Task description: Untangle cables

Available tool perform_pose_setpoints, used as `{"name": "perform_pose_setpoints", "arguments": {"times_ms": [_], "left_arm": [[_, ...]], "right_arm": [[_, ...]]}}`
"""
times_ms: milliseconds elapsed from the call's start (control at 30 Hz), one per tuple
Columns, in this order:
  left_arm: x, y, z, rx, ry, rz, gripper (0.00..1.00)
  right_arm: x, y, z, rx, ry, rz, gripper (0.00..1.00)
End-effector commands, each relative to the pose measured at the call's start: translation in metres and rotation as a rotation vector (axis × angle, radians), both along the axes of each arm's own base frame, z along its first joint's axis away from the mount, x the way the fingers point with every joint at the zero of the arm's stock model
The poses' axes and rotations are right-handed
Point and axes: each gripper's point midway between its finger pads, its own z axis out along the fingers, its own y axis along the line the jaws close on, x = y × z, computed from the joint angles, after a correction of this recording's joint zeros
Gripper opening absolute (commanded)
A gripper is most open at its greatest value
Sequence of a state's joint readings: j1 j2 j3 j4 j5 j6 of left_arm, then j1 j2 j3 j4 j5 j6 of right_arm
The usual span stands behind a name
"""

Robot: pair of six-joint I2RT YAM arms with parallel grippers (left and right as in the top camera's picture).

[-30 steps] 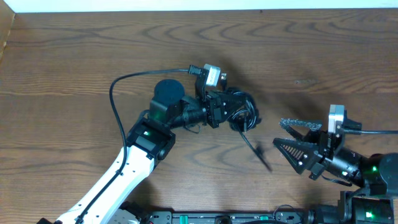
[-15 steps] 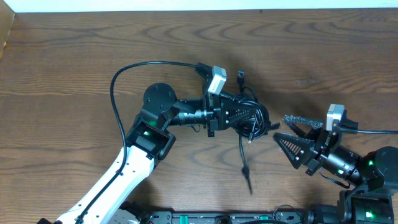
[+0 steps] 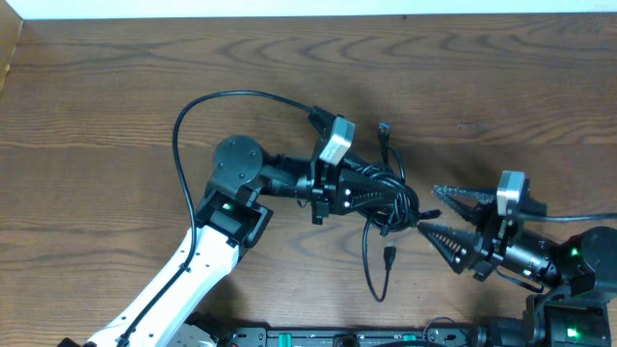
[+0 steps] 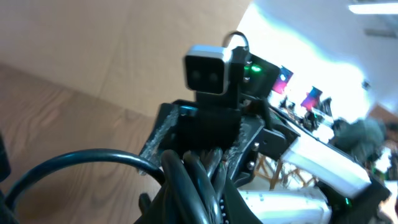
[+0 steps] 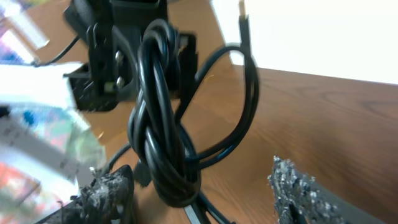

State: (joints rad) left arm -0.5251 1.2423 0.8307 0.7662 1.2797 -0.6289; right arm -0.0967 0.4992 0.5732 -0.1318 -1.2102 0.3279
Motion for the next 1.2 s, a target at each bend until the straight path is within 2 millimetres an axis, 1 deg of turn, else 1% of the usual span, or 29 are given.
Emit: {"name": "perform_pose_setpoints", "arguments": {"times_ms": [0, 67, 200, 267, 333, 367, 433, 633, 700, 767, 867, 967, 1033, 1167], "left_arm": [[-0.012, 0.004, 0.010, -0.013, -0.056, -0.063, 0.08], [-0.013, 0.004, 0.011, -0.017, -0.063, -0.063, 0.07], [-0.014, 0.005, 0.011, -0.018, -0.071, -0.070, 0.08], [-0.014, 0.005, 0.012, -0.023, -0.078, -0.067, 0.08], [-0.009, 0.004, 0.014, -0.031, -0.068, -0.038, 0.08], [-0.006, 0.003, 0.015, -0.033, -0.047, -0.019, 0.07], [-0.001, 0.002, 0.017, -0.040, -0.029, 0.009, 0.08], [-0.001, 0.003, 0.020, -0.050, -0.046, 0.011, 0.07], [0.004, 0.002, 0.022, -0.056, -0.024, 0.040, 0.08], [0.015, 0.001, 0.022, -0.063, 0.015, 0.099, 0.07], [0.031, 0.000, 0.019, -0.058, 0.066, 0.182, 0.07], [0.043, 0.000, 0.013, -0.043, 0.083, 0.251, 0.07], [0.048, 0.000, 0.010, -0.036, 0.076, 0.280, 0.08], [0.048, 0.003, 0.013, -0.037, 0.026, 0.317, 0.07]], "right_arm": [[-0.017, 0.007, 0.005, -0.035, -0.103, 0.095, 0.68], [-0.020, 0.008, 0.005, -0.038, -0.116, 0.113, 0.68], [-0.035, 0.013, 0.005, -0.055, -0.189, 0.209, 0.68], [-0.044, 0.015, 0.006, -0.060, -0.226, 0.259, 0.70], [-0.050, 0.016, 0.006, -0.062, -0.251, 0.296, 0.73], [-0.052, 0.016, 0.006, -0.062, -0.256, 0.307, 0.75], [-0.054, 0.017, 0.006, -0.062, -0.263, 0.318, 0.75], [-0.061, 0.017, 0.006, -0.061, -0.286, 0.357, 0.72], [-0.061, 0.018, 0.006, -0.061, -0.286, 0.357, 0.72], [-0.061, 0.018, 0.007, -0.061, -0.287, 0.357, 0.72], [-0.061, 0.017, 0.007, -0.063, -0.294, 0.357, 0.71], [-0.058, 0.017, 0.007, -0.066, -0.296, 0.343, 0.73], [-0.054, 0.017, 0.007, -0.070, -0.294, 0.319, 0.75], [-0.046, 0.015, 0.007, -0.077, -0.286, 0.274, 0.76]]}}
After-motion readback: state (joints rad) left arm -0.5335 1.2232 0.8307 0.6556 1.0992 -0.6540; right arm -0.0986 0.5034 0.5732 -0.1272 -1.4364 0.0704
